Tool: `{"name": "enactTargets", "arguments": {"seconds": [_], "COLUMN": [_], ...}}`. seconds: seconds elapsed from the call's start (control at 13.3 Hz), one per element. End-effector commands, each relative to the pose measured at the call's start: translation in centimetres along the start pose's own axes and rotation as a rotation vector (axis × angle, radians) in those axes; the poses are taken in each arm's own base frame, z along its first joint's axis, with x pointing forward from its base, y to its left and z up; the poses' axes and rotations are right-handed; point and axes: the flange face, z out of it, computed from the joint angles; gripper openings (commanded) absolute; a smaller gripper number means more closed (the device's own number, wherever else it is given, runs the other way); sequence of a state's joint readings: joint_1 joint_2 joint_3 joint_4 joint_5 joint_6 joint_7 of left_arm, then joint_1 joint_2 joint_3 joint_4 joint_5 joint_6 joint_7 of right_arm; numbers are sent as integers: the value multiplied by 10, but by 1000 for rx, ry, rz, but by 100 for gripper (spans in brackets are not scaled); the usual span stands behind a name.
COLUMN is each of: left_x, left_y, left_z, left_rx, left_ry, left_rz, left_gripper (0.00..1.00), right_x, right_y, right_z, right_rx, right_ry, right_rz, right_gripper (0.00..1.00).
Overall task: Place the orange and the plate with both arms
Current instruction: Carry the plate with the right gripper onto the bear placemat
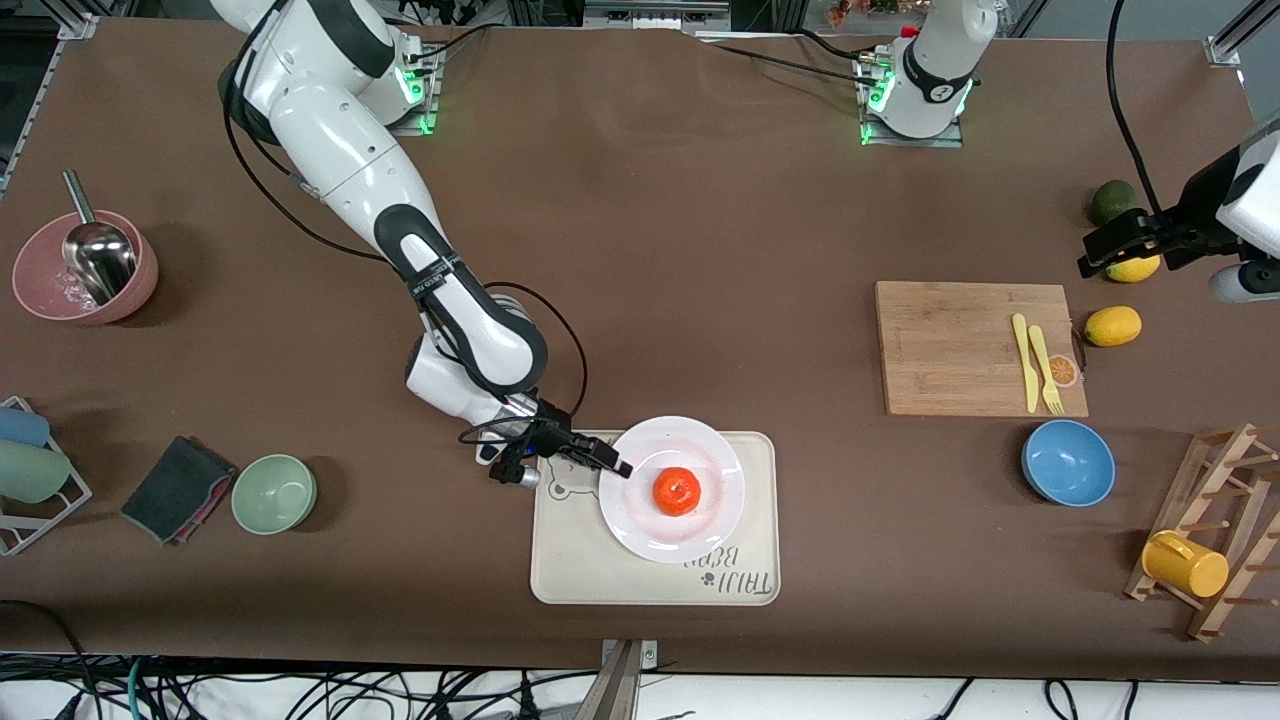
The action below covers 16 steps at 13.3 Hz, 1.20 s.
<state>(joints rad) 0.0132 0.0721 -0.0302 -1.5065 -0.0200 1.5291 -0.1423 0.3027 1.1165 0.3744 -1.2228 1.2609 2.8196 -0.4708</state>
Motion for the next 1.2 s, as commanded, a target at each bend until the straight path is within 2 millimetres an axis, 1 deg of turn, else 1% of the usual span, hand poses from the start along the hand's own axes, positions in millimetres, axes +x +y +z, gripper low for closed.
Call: {"name": "enactTargets", "arguments": {"seconds": [0.0,0.15,0.53,0.6,0.75,0.83,0.9,0.98,1.13], "left_x": [1,1,1,1,1,1,1,1,1], "left_y": [-1,-1,0,-1,0,0,2,3,4], "left_z": [-4,-4,-4,-4,-5,-5,-5,-5,-5], "left_rx": [9,9,9,9,9,9,8,8,8], "left_ry": [-5,-5,-5,-5,-3,-3,-3,-3,-3], "left_rz": [2,2,4,2,4,4,7,9,12], "left_gripper": [100,100,100,100,100,100,100,100,100], "right_x": [9,15,22,25,31,35,37,38,42], "right_y": [-10,-12,-22,-32,-30,-31,-34,-30,-26], "right_z": [0,-4,-9,-14,-19,-24,-35,-45,-77], "right_rx": [-13,-28,-55,-51,-68,-79,-85,-112,-159], "right_ry": [14,15,7,10,-8,-41,-85,-126,-246], "right_rz": [-75,-124,-235,-257,-312,-351,-370,-401,-423], "right_gripper": [100,100,100,100,100,100,100,100,100]}}
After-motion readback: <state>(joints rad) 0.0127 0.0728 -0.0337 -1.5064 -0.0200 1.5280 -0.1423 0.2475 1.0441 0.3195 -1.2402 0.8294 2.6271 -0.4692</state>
